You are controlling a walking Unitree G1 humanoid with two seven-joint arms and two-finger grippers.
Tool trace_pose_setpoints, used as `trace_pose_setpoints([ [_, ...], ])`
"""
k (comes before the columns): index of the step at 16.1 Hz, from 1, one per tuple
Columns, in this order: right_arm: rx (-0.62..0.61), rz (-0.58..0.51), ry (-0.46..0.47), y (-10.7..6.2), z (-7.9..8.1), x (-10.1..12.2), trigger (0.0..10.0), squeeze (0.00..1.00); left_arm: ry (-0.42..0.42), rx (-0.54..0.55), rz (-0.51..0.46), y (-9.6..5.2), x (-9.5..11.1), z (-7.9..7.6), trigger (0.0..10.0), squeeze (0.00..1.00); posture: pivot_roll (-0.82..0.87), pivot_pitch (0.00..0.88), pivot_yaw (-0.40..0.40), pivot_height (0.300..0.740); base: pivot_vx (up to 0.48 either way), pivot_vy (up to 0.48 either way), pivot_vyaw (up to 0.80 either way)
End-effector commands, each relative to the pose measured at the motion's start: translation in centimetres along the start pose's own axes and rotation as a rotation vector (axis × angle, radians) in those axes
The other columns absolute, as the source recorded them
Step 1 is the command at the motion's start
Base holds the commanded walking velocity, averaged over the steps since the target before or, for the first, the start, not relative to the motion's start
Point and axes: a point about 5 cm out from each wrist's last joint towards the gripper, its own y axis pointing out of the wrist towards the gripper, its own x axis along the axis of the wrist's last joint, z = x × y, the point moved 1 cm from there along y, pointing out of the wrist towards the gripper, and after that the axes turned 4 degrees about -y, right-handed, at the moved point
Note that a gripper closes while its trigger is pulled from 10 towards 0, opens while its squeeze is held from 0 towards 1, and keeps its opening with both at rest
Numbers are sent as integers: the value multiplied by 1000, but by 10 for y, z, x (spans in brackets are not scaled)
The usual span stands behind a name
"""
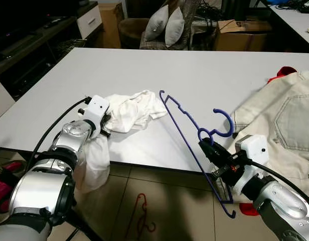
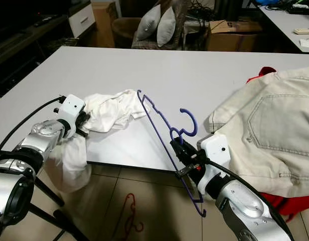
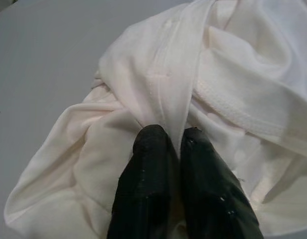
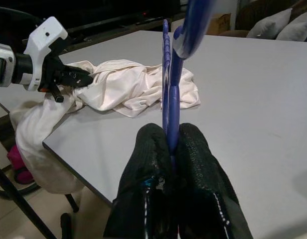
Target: Hang hanger
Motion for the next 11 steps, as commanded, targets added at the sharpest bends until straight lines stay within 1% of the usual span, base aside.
trace_pose_setpoints([
  [1, 0, -21, -21, 0, -1, 6, 10000, 0, 1, 12, 36, -1, -6, 1, 3333, 0, -50, 0, 124, 740, 0, 0, 0],
  [2, -3, -21, -21, -1, -1, 6, 10000, 0, -2, 20, 47, 0, -7, 1, 0, 0, -51, 0, 125, 740, 0, 0, 0],
  [4, -5, -21, -22, -1, -1, 6, 10000, 0, -2, 22, 47, 0, -7, 2, 0, 0, -52, 0, 126, 740, 0, 0, 0],
  [6, -7, -22, -23, -1, -2, 6, 10000, 0, -20, 9, 43, -1, -6, 2, 0, 0, -52, 0, 126, 740, 0, 0, 0],
  [9, -9, -24, -23, 0, -2, 6, 10000, 0, -41, 36, 5, -2, 2, 10, 0, 0, -47, 0, 126, 740, 0, 0, 0],
  [11, -9, -25, -20, 0, -1, 5, 10000, 0, -50, 42, -44, -4, 13, 17, 0, 0, -38, 0, 127, 740, 0, 0, 0],
])
